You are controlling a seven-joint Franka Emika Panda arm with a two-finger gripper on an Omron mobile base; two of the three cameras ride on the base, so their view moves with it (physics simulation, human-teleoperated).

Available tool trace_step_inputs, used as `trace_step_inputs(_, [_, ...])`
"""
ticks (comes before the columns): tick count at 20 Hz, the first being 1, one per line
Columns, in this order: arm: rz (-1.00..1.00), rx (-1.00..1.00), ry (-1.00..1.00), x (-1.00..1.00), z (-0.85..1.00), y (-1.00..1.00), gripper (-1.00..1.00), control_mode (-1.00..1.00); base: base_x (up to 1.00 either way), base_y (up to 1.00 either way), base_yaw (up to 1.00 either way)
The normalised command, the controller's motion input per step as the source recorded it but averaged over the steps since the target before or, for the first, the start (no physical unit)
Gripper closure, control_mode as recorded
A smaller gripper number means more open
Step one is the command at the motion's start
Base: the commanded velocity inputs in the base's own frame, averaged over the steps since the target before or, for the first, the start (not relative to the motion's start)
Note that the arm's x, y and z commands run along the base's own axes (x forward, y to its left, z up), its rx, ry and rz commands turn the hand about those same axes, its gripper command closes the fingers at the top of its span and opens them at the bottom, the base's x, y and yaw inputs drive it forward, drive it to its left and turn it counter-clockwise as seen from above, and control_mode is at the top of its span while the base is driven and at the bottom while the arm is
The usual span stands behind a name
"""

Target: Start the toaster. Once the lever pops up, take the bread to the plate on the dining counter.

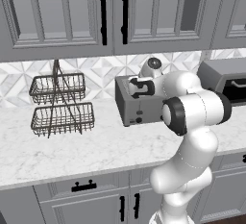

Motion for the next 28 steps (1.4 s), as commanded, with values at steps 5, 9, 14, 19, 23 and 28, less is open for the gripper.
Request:
trace_step_inputs(5, [0.00,0.00,0.00,0.00,0.00,0.00,-1.00,-1.00,0.00,0.00,0.00])
trace_step_inputs(9, [0.00,0.00,0.00,0.00,0.00,0.00,-1.00,-1.00,0.00,0.00,0.00])
trace_step_inputs(14, [0.00,0.00,0.00,0.00,0.00,0.00,-1.00,-1.00,0.00,0.00,0.00])
trace_step_inputs(19, [0.00,0.00,0.00,0.00,0.00,0.00,-1.00,-1.00,0.00,0.00,0.00])
trace_step_inputs(23, [0.00,0.00,0.00,0.00,0.00,0.00,-1.00,-1.00,0.00,0.00,0.00])
trace_step_inputs(28, [0.00,0.00,0.00,0.00,0.00,0.00,-1.00,-1.00,0.00,0.00,0.00])
